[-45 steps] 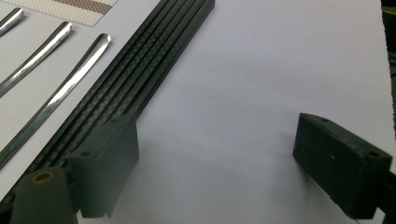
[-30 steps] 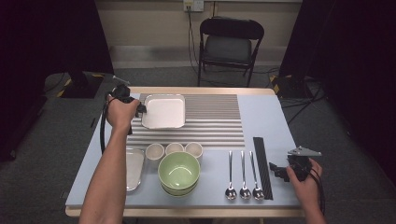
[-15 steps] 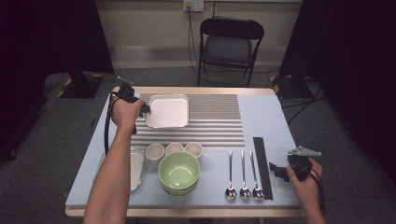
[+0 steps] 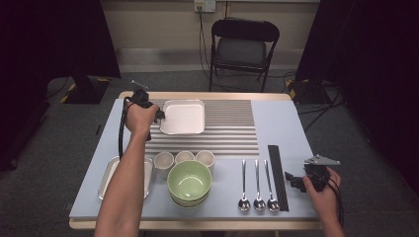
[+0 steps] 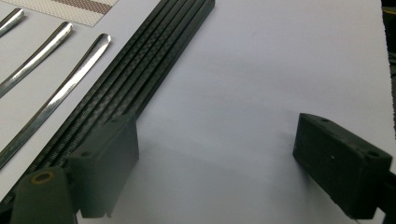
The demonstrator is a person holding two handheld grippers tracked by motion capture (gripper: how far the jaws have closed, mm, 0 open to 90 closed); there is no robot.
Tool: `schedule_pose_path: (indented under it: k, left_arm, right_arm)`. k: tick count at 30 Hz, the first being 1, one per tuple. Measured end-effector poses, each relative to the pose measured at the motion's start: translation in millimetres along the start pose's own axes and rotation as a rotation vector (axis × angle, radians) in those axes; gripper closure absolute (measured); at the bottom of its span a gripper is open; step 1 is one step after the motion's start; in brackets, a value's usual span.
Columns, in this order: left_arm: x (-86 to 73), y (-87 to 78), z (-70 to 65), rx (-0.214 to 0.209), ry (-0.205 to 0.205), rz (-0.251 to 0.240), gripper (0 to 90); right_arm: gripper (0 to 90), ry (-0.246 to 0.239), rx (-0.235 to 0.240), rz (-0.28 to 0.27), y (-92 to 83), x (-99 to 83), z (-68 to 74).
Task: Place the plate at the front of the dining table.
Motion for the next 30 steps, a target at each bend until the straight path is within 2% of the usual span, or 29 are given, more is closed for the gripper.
schedule_pose_path:
  k: [2,3,5,7,8,11,15,17,18,19,25,30]
  left_arm:
    - [0.6,0.5,-1.4,0.007,0.01,-0.001,88.8]
    - [1.3,1.7,-3.4,0.003,-0.003,-0.011,88.8]
    - [1.1,2.1,-3.9,-0.001,0.016,-0.003,88.8]
    - [1.2,3.3,-5.6,-0.003,-0.001,-0.005,88.8]
    - [0.7,3.2,-4.8,-0.006,0.013,0.006,88.8]
    - [1.3,4.8,-5.1,-0.001,0.001,-0.002,88.8]
    - [0.7,6.8,-5.0,-0.004,0.012,0.008,88.8]
    - [0.6,8.3,-5.5,-0.006,0.01,0.01,88.8]
    - [1.2,9.6,-6.5,-0.003,-0.004,0.0,88.8]
    - [0.9,9.8,-5.6,0.003,0.011,0.008,88.8]
    - [1.1,15.0,-8.0,0.001,0.005,0.007,88.8]
    - [0.2,19.3,-9.3,0.001,0.017,0.012,88.8]
  right_arm:
    - [13.1,0.0,0.0,0.0,0.0,0.0,0.0]
    - [13.2,0.0,0.0,0.0,0.0,0.0,0.0]
    - [13.2,0.0,0.0,0.0,0.0,0.0,0.0]
    - [13.2,0.0,0.0,0.0,0.0,0.0,0.0]
    - [13.2,0.0,0.0,0.0,0.0,0.0,0.0]
    - [13.2,0.0,0.0,0.0,0.0,0.0,0.1]
    - [13.2,0.0,0.0,0.0,0.0,0.0,0.0]
    - [13.2,-0.001,0.0,0.0,0.0,0.0,0.0]
    - [13.2,0.0,0.0,0.0,0.0,0.0,0.0]
    - [13.2,0.0,0.0,0.0,0.0,0.0,0.0]
    - [13.2,0.0,0.0,0.0,0.0,0.0,0.0]
    - [13.1,-0.001,-0.001,0.0,0.0,0.0,0.0]
Point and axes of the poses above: each handheld gripper's, and its own axes: y roughly forward along the jaws, x roughly out of its top, z roughly to its left, the point moved 8 cm from there along y, roughly forward along the jaws, and after that the axes turned 3 degrees about -y, right-handed, at the moved point
